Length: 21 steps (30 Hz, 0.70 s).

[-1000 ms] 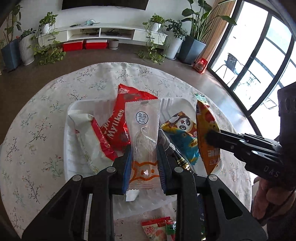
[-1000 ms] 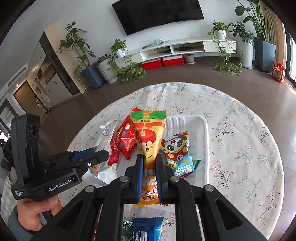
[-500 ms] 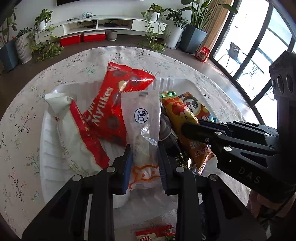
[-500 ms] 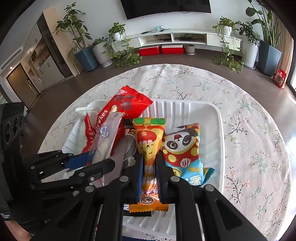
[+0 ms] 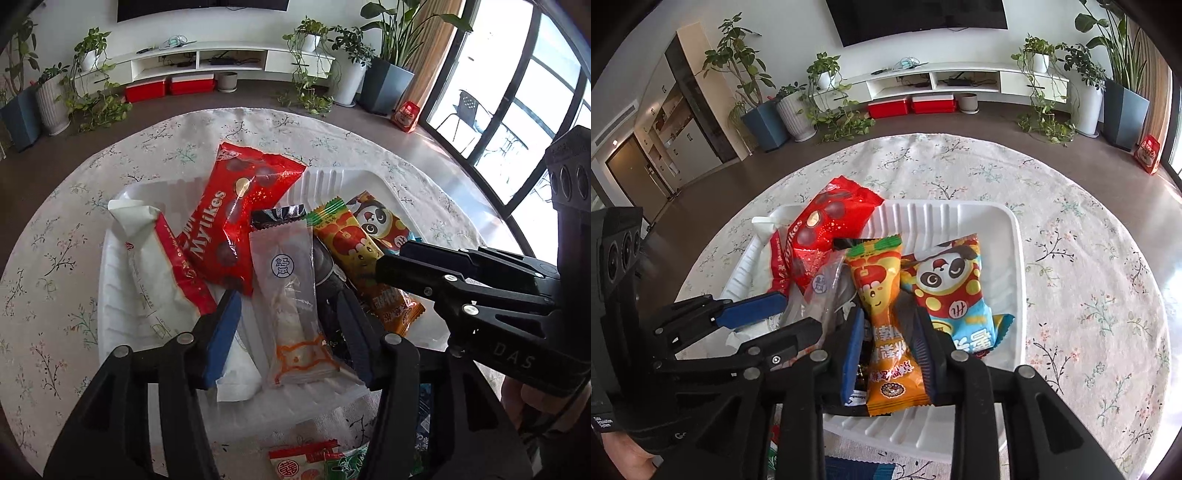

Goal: Organize snacks
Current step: 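Carry both held snacks over the white tray and open both grippers, then move both open tools back over the remaining snack pile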

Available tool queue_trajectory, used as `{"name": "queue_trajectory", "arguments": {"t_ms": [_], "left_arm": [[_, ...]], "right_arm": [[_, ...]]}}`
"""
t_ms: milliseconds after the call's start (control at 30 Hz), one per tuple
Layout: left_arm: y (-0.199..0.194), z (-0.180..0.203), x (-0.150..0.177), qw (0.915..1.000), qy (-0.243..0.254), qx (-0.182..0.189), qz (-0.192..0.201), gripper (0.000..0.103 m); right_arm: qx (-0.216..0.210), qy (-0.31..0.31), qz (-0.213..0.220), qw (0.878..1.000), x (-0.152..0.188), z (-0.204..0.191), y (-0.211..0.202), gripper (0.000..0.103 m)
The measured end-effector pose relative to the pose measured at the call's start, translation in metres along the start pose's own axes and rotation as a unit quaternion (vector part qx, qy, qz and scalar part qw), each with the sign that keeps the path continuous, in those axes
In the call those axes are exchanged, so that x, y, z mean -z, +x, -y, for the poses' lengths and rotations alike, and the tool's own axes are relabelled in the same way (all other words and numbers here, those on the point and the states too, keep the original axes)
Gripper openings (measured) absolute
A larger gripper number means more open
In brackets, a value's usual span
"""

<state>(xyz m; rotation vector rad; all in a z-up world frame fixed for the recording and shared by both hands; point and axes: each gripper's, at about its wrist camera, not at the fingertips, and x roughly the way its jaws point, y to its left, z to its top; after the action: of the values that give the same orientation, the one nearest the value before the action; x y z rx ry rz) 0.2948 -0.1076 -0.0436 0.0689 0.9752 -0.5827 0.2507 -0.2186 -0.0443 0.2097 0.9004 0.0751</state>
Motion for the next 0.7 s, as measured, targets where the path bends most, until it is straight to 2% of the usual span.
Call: {"name": "queue_trajectory", "arguments": {"t_ms": [100,133,167,200,233,267,333,367,433,500,600,700], "left_arm": [[-0.018,0.004,0.004,0.9999,-0.001,0.004,0.012,0.053],[-0.025,0.006,0.005,0.9998,-0.001,0.005,0.018,0.054],[-0.033,0.007,0.007,0.9997,0.001,0.003,0.024,0.059],[-0.041,0.008,0.010,0.9995,0.002,0.001,0.031,0.063],[-0.051,0.009,0.013,0.9992,0.003,0.000,0.040,0.071],[-0.061,0.010,0.018,0.9988,0.002,0.002,0.048,0.081],[-0.080,0.011,0.029,0.9979,-0.003,0.003,0.065,0.093],[-0.088,0.011,0.037,0.9976,-0.006,0.005,0.069,0.096],[-0.105,0.012,0.056,0.9972,-0.010,0.004,0.074,0.099],[-0.118,0.013,0.076,0.9968,-0.012,-0.001,0.079,0.103],[-0.137,0.014,0.112,0.9957,-0.029,-0.004,0.088,0.103],[-0.145,0.015,0.151,0.9956,-0.044,-0.017,0.081,0.103]], "right_arm": [[0.001,0.003,0.014,1.000,0.001,0.002,-0.016,0.036],[0.002,0.003,0.021,1.000,0.002,0.003,-0.023,0.040],[0.003,0.003,0.030,1.000,0.004,0.003,-0.032,0.044],[0.005,0.004,0.039,0.999,0.005,0.004,-0.040,0.051],[0.005,0.006,0.047,0.999,0.008,0.005,-0.049,0.059],[0.002,0.011,0.055,0.998,0.012,0.006,-0.057,0.063],[-0.012,0.023,0.067,0.997,0.023,0.010,-0.075,0.074],[-0.018,0.028,0.073,0.997,0.030,0.012,-0.084,0.076],[-0.025,0.040,0.086,0.995,0.047,0.016,-0.101,0.084],[-0.030,0.051,0.094,0.994,0.067,0.019,-0.114,0.087],[-0.031,0.069,0.098,0.992,0.102,0.024,-0.127,0.088],[-0.032,0.098,0.089,0.991,0.137,0.031,-0.133,0.088]]}}
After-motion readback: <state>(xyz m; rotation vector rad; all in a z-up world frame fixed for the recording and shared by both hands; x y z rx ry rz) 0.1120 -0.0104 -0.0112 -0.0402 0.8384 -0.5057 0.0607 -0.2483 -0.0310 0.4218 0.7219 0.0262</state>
